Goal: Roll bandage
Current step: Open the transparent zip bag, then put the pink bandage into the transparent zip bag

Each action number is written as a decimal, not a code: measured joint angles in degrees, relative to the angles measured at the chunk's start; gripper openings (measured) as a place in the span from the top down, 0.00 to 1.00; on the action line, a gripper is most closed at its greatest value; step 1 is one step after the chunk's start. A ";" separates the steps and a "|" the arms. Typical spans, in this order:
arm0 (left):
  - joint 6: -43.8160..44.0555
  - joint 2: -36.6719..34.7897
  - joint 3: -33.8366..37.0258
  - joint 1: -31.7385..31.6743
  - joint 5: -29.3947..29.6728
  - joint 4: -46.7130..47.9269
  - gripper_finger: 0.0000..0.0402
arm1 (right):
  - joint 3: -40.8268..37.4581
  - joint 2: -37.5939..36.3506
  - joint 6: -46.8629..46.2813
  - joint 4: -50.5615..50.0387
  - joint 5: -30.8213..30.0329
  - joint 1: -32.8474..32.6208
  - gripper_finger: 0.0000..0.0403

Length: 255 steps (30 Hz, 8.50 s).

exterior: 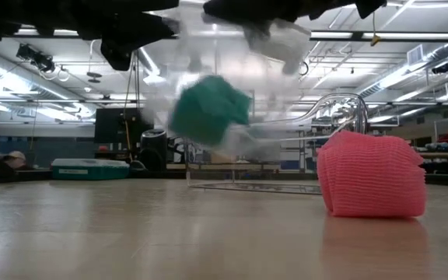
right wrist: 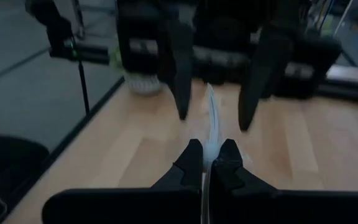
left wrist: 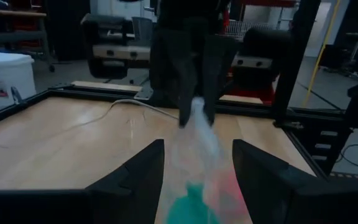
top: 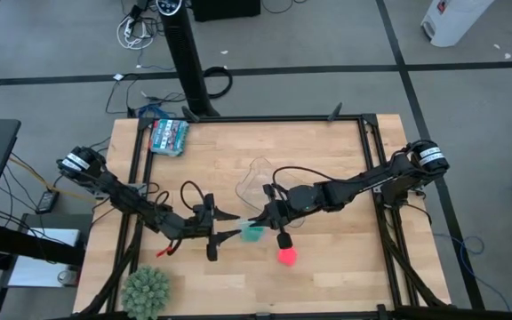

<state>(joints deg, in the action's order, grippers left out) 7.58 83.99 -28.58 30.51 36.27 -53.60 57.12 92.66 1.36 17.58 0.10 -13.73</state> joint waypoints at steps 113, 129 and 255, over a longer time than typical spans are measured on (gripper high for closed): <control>-0.03 0.02 -1.05 0.63 3.08 -1.03 1.00 | 0.02 -12.41 -8.25 -31.09 -8.83 -2.10 1.00; 1.59 -0.02 -1.05 1.87 1.75 5.79 1.00 | -0.02 -17.01 -5.43 -33.07 -7.43 -5.93 0.73; 21.61 0.02 -9.86 11.08 1.53 33.83 1.00 | 16.49 17.39 -40.04 -48.72 -38.36 -27.53 0.72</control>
<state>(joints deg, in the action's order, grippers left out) 29.19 84.01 -38.44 41.58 37.80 -19.76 73.61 110.06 -38.68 -31.15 -38.26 -41.26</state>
